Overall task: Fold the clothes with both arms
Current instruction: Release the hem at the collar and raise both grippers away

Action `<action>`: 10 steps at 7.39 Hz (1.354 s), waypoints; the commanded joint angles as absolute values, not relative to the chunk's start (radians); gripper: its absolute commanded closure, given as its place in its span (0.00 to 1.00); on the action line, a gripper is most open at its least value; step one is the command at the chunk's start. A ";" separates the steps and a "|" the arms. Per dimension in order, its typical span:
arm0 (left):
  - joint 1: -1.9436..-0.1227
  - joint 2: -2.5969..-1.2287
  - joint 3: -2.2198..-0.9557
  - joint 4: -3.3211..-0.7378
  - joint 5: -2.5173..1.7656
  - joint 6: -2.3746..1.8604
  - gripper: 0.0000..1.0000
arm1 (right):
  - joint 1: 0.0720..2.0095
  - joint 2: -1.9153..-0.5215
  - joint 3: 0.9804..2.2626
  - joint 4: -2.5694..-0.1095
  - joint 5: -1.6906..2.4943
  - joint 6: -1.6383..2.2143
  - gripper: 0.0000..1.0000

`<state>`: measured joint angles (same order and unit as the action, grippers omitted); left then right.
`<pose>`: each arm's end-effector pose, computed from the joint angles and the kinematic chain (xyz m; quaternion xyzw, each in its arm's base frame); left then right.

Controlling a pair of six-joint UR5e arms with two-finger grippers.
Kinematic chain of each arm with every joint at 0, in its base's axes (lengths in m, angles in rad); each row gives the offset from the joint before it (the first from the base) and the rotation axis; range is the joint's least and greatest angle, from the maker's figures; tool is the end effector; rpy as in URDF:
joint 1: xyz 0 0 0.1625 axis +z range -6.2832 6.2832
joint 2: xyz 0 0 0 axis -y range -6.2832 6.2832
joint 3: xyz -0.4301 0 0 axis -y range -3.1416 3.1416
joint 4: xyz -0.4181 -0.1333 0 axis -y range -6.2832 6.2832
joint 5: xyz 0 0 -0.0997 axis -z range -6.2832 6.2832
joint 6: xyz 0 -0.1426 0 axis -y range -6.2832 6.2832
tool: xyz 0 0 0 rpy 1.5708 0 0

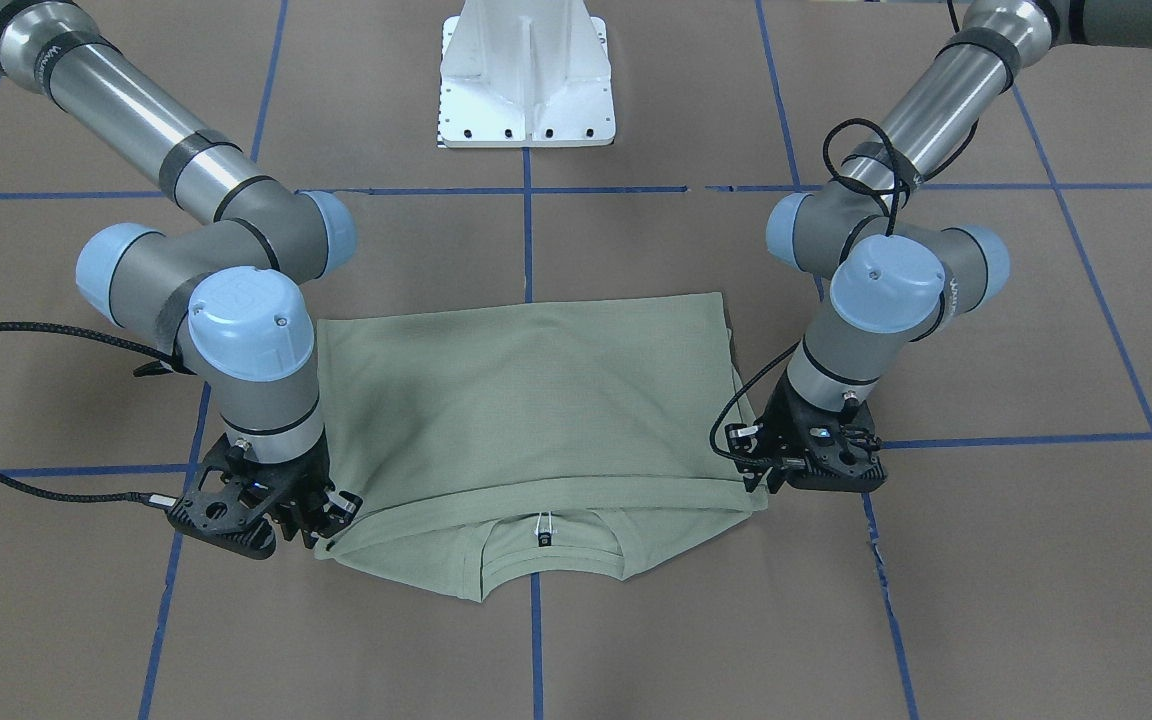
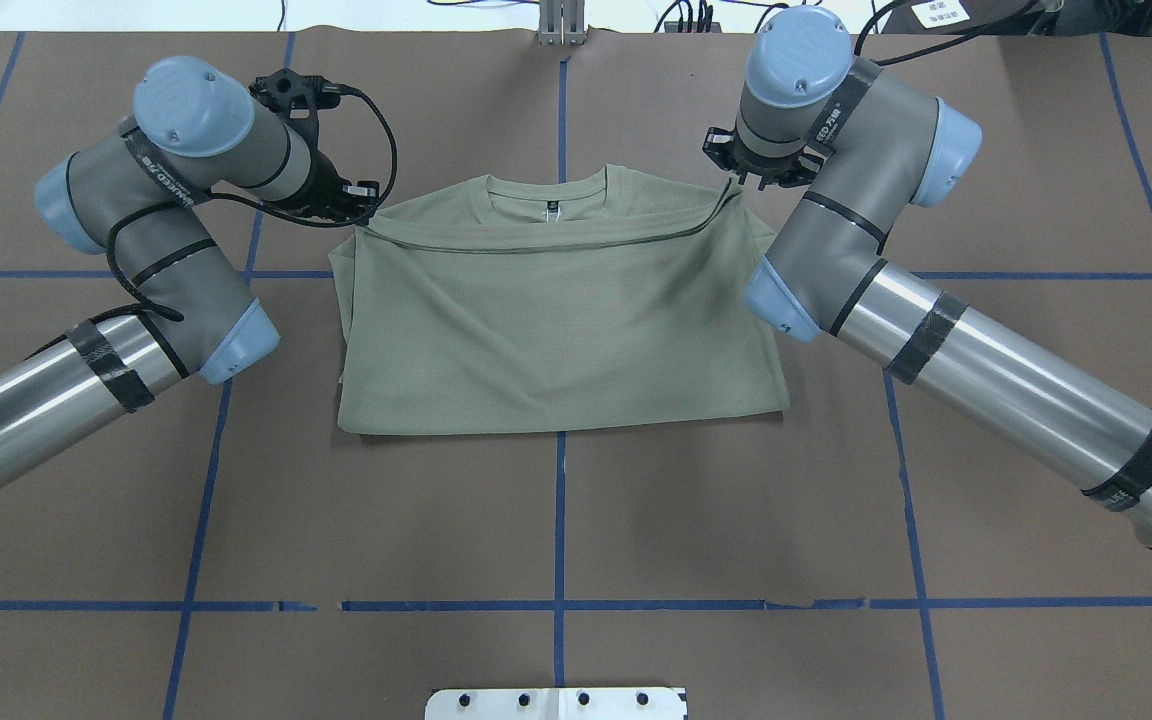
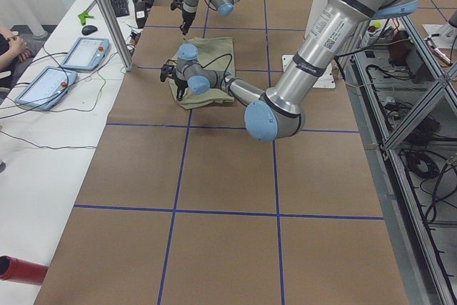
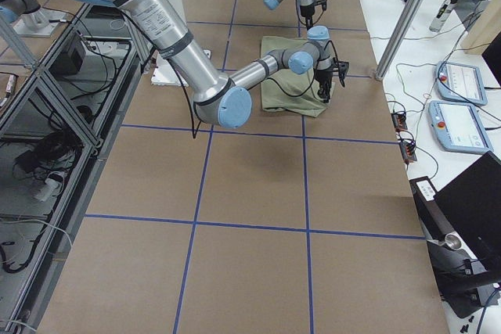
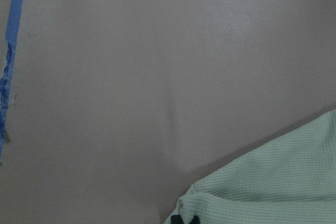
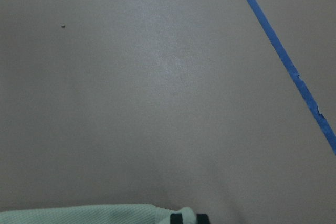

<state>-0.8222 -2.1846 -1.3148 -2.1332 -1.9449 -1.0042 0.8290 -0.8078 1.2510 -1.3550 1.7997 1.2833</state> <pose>0.4887 -0.6453 0.3687 0.1512 0.4419 -0.0303 0.8837 -0.4923 -0.6866 0.3428 0.0786 -0.3299 0.2158 0.9157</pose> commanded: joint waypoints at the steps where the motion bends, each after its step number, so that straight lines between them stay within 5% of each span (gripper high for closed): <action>1: -0.822 -2.050 -1.527 -2.132 -2.043 -1.003 0.00 | 0.893 -0.819 1.256 -1.353 1.926 1.133 0.00; 3: -0.795 -1.913 -1.699 -2.135 -2.045 -1.022 0.00 | 0.891 -0.827 1.256 -1.350 1.925 1.127 0.00; 7: -0.616 -1.836 -1.698 -2.276 -1.935 -1.211 0.01 | 0.890 -0.833 1.258 -1.348 1.922 1.127 0.00; 10: -0.545 -1.847 -1.675 -2.278 -1.890 -1.267 0.26 | 0.890 -0.834 1.258 -1.348 1.922 1.127 0.00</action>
